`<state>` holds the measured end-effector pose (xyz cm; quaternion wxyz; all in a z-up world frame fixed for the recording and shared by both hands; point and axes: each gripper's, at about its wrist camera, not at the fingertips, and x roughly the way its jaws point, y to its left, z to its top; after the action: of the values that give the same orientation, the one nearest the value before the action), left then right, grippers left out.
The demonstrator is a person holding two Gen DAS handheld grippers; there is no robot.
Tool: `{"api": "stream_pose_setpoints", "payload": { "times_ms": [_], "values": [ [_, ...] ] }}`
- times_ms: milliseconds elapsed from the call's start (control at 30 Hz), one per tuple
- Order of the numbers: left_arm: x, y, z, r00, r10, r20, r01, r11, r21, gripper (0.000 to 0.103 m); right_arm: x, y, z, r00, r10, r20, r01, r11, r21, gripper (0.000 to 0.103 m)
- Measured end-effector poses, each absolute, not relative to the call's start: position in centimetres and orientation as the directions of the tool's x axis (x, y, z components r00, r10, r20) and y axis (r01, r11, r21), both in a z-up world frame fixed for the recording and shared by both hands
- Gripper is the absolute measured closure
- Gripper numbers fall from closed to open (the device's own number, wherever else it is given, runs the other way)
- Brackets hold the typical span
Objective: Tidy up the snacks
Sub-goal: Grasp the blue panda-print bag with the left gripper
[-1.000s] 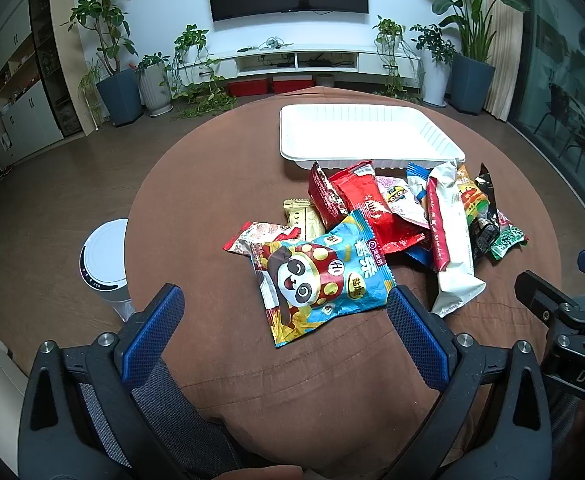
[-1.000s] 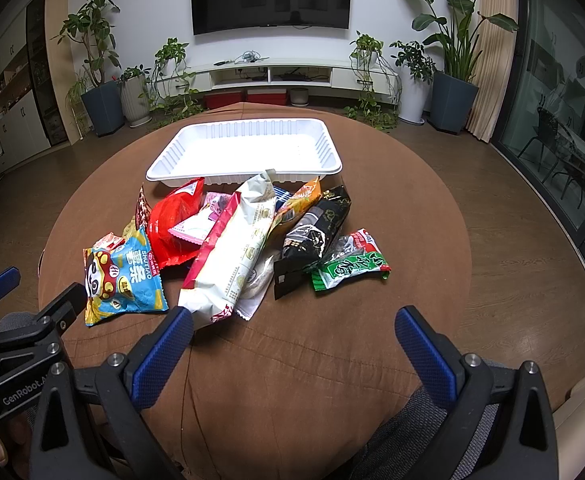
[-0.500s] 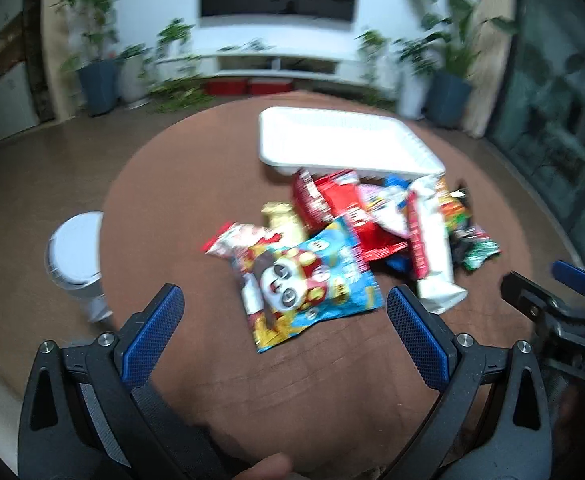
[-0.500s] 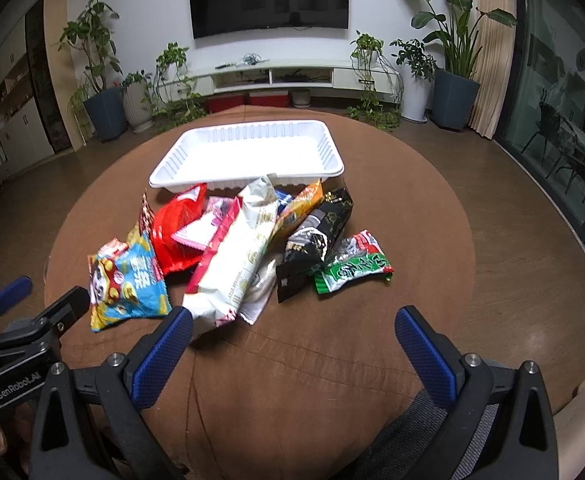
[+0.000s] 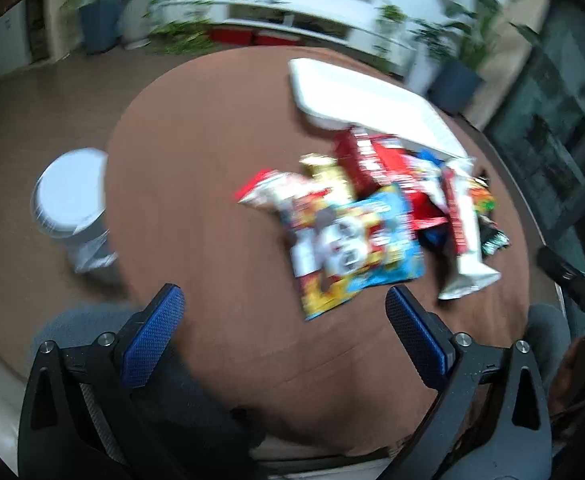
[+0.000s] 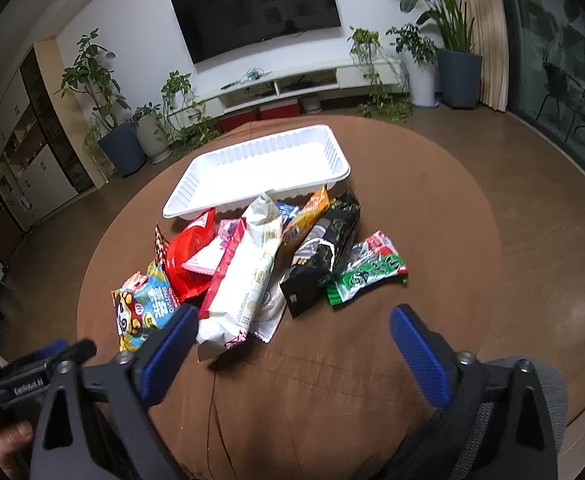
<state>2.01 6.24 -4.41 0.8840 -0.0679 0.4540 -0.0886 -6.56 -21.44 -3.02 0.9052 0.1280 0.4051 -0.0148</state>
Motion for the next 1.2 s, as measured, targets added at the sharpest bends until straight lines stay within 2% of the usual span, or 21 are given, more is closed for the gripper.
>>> {"api": "stream_pose_setpoints", "payload": {
  "times_ms": [67,200,267,367,567,733,900,1033,1200],
  "values": [
    [2.8,4.7,-3.7,0.574,-0.229,-0.786,0.182,0.972,-0.149,0.002,-6.3,-21.6,-3.3,0.657,0.114,-0.746,0.108,0.964,0.242,0.012],
    [4.3,1.1,-4.2,0.584,-0.168,-0.794,0.417,0.902,0.116,0.002,-6.3,-21.8,-3.4,0.649,0.135,-0.749,0.085,0.965,0.247,0.012],
    [4.6,0.2,-4.4,0.605,-0.154,-0.781,0.498,0.838,0.220,0.002,-6.2,-21.8,-3.6,0.643,0.142,-0.753,0.082,0.964,0.252,0.012],
    [4.9,-0.4,-4.7,0.620,-0.152,-0.769,0.576,0.755,0.315,0.003,-6.0,-21.8,-3.9,0.634,0.148,-0.759,0.077,0.964,0.253,0.012],
    [6.0,-1.4,-5.7,0.554,-0.193,-0.810,0.677,0.670,0.304,0.014,-5.7,-21.8,-4.2,0.615,0.167,-0.770,0.072,0.961,0.266,0.012],
    [6.0,-2.9,-6.7,0.529,-0.190,-0.827,0.720,0.617,0.319,0.018,-5.5,-21.8,-4.6,0.603,0.182,-0.777,0.068,0.959,0.277,0.012],
    [7.0,-3.8,-6.9,0.466,-0.214,-0.858,0.755,0.602,0.260,0.044,-5.5,-21.6,-4.7,0.600,0.189,-0.777,0.059,0.959,0.278,0.012],
    [7.4,-4.1,-7.1,0.407,-0.234,-0.883,0.779,0.593,0.202,0.047,-5.6,-21.6,-4.7,0.599,0.189,-0.778,0.057,0.959,0.277,0.012],
    [7.0,-5.3,-7.7,0.396,-0.195,-0.897,0.794,0.564,0.228,0.046,-5.7,-21.4,-4.7,0.598,0.188,-0.779,0.061,0.959,0.278,0.012]
  ]
}}
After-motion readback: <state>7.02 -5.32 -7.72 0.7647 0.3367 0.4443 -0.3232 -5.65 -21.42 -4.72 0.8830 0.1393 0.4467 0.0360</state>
